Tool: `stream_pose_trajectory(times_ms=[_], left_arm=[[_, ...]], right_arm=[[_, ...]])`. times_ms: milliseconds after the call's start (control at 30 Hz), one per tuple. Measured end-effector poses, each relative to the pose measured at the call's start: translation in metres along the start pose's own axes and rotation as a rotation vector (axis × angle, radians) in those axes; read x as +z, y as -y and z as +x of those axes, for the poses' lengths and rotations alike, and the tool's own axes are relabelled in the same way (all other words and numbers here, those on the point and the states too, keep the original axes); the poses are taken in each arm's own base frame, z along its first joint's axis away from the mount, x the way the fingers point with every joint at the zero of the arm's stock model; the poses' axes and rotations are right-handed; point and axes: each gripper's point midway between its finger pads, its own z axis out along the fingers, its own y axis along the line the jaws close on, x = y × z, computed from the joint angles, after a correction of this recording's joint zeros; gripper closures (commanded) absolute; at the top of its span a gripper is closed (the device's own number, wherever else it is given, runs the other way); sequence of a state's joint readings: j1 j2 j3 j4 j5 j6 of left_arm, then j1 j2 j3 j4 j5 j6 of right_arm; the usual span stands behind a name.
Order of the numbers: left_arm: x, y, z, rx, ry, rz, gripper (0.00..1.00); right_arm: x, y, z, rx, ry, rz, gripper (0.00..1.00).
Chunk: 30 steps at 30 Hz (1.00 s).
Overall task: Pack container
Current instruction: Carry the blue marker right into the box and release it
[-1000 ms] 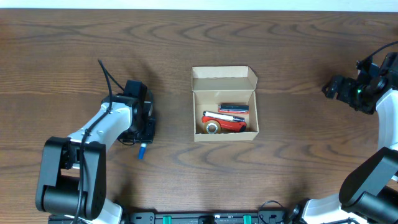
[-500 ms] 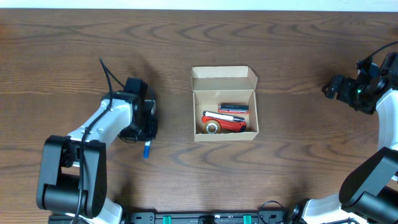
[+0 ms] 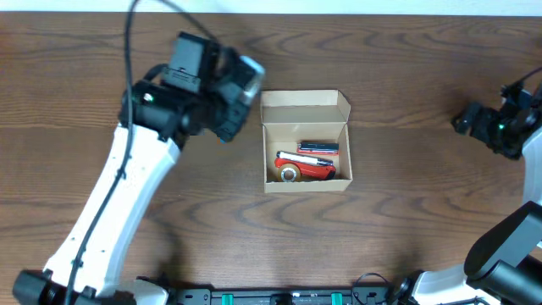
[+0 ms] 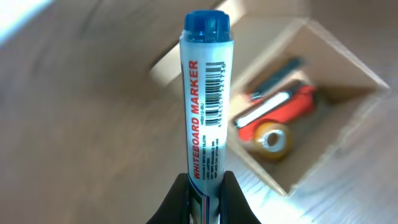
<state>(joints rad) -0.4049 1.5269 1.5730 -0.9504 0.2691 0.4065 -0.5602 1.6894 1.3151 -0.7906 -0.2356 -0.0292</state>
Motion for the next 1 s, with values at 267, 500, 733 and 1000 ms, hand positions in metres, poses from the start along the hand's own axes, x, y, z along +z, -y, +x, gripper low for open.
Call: stream_pose_trajectory(times_ms=[267, 500, 733, 1000], left_arm=[[0.029, 0.098, -0.010, 0.540, -0.024, 0.170, 0.94], [0.076, 0.136, -0.003, 0.805, -0.081, 0.230, 0.94], [0.123, 0.130, 0.009, 0.868, -0.156, 0.237, 0.94], [0.175, 0.107, 0.047, 0.795, -0.313, 0.269, 0.94]], right_arm=[[-0.003, 0.014, -0.001, 0.052, 0.007, 0.014, 0.01], [-0.003, 0.014, 0.000, 0.055, 0.006, 0.014, 0.01], [-0.003, 0.014, 0.001, 0.056, 0.000, 0.014, 0.01], [-0.003, 0.014, 0.002, 0.056, -0.002, 0.014, 0.01]])
